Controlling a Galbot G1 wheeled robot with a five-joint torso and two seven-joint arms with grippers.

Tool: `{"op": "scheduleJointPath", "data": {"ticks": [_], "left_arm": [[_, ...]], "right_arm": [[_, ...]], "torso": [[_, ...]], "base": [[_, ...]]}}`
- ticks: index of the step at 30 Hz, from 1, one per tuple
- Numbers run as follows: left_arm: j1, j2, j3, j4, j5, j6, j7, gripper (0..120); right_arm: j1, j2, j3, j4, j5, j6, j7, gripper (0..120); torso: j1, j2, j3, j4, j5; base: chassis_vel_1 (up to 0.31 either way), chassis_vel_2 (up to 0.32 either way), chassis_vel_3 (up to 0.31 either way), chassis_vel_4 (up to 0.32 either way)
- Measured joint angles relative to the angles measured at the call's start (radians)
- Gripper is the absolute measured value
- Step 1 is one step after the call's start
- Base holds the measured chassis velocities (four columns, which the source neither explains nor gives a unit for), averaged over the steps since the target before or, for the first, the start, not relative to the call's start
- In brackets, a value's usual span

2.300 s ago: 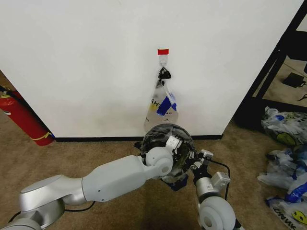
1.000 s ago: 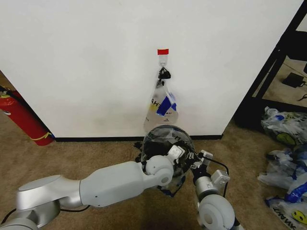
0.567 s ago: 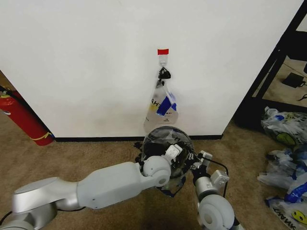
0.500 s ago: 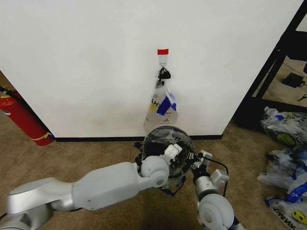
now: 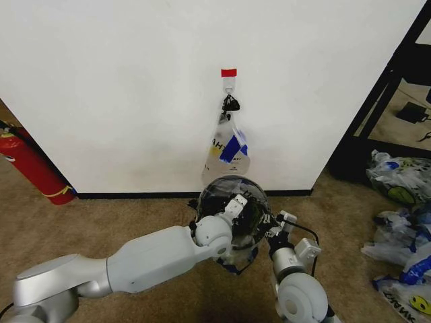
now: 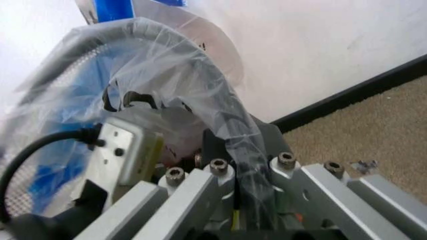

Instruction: Pick up the garbage bag from the wall and place it over the trash bin.

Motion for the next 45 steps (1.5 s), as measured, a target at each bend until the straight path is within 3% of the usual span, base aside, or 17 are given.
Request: {"op": "scheduleJointPath", "data": {"ticks": [7,10,15,31,34,45], "left_arm": [[0.017,-0.015,-0.002,-0.002,-0.012,0.002,-0.008,0],[0.03,0.021,-0.013,-0.095,-0.074,-0.005,-0.017,0],[0.027,0.053,-0.019,-0.163,-0.118,-0.024,0.01,0],[0.008,-0.025,0.024,-0.058,-0.099,-0.047,0.066,0],[0.005,-0.012,0.021,-0.078,-0.101,-0.048,0.066,0],[0.046,0.159,-0.055,-0.258,-0.112,0.003,0.061,0]], "right_arm": [[-0.004,-0.002,0.001,0.005,0.003,0.0,-0.003,0],[0.0,-0.007,0.009,-0.005,0.006,0.002,-0.003,0],[0.006,-0.005,0.008,-0.016,0.007,0.004,-0.004,0],[-0.015,-0.009,-0.006,0.003,-0.008,0.006,-0.02,0],[-0.015,-0.012,-0.007,-0.003,-0.008,0.006,-0.022,0],[0.044,0.002,-0.002,-0.068,0.01,0.005,0.004,0]], "torso": [[0.0,0.0,0.0,-0.0003,-0.0001],[0.0,0.0,0.0,0.0001,-0.0001],[0.0,0.0,0.0,-0.0001,-0.0002],[0.0,0.0,0.0,-0.0003,-0.0001],[0.0,0.0,0.0,-0.0004,0.0],[0.0,0.0,0.0,0.0,-0.0002]], "base": [[0.0,0.0,0.0,0.0],[0.0,0.0,0.0,0.0],[0.0,0.0,0.0,0.0],[0.0,0.0,0.0,0.0],[0.0,0.0,0.0,0.0],[0.0,0.0,0.0,0.0]]}}
